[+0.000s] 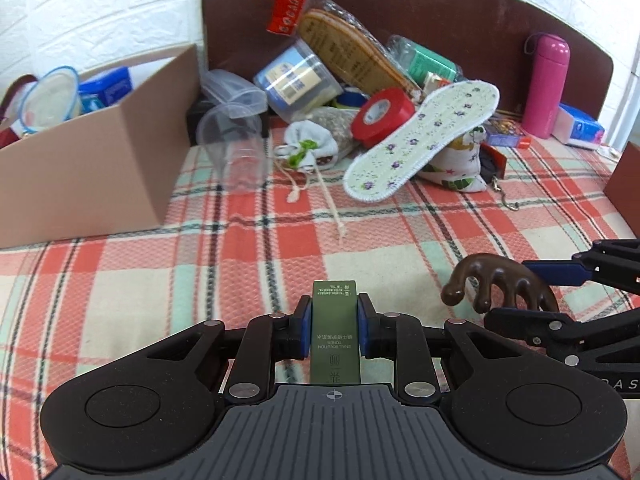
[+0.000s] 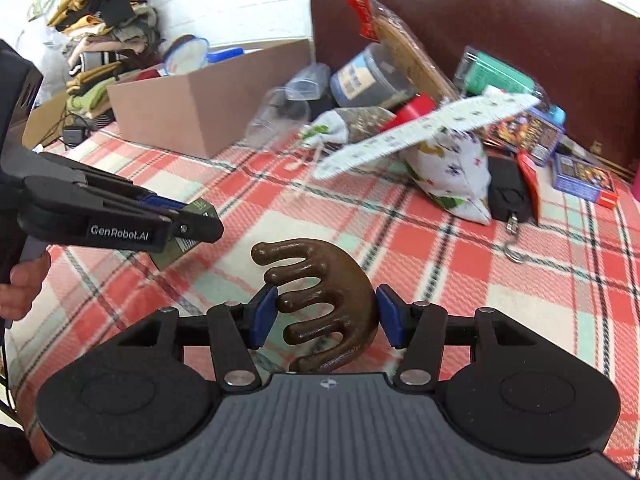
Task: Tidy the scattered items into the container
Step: 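Carry the green box and brown comb in both grippers over the cardboard box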
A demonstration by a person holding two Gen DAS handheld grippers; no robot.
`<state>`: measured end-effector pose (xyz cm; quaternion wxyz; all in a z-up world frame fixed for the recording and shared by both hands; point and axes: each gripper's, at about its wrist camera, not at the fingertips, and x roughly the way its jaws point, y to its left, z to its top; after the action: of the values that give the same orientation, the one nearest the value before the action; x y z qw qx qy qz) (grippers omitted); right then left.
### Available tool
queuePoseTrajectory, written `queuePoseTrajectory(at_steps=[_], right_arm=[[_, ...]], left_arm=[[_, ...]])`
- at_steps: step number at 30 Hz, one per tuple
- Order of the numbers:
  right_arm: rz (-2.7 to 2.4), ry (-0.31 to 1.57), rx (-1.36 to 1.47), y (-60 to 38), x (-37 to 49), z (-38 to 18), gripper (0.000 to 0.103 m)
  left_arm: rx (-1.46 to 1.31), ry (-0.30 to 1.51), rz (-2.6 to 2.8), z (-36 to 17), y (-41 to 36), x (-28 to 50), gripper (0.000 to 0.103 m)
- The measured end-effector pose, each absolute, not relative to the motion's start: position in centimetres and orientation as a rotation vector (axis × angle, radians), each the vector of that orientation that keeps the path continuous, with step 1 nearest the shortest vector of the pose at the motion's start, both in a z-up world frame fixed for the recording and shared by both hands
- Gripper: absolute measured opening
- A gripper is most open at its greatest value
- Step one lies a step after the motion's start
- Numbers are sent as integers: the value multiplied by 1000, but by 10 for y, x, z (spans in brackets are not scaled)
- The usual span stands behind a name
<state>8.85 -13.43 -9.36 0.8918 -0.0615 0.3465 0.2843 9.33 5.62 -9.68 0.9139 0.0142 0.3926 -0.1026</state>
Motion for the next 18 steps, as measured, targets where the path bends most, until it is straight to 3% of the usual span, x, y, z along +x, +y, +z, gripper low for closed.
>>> queuePoseTrajectory(at_steps=[18], right_arm=[[797,558,-200,-12,130,-4,59]], left_arm=[[-35,635,-2,-32,155,97,19]])
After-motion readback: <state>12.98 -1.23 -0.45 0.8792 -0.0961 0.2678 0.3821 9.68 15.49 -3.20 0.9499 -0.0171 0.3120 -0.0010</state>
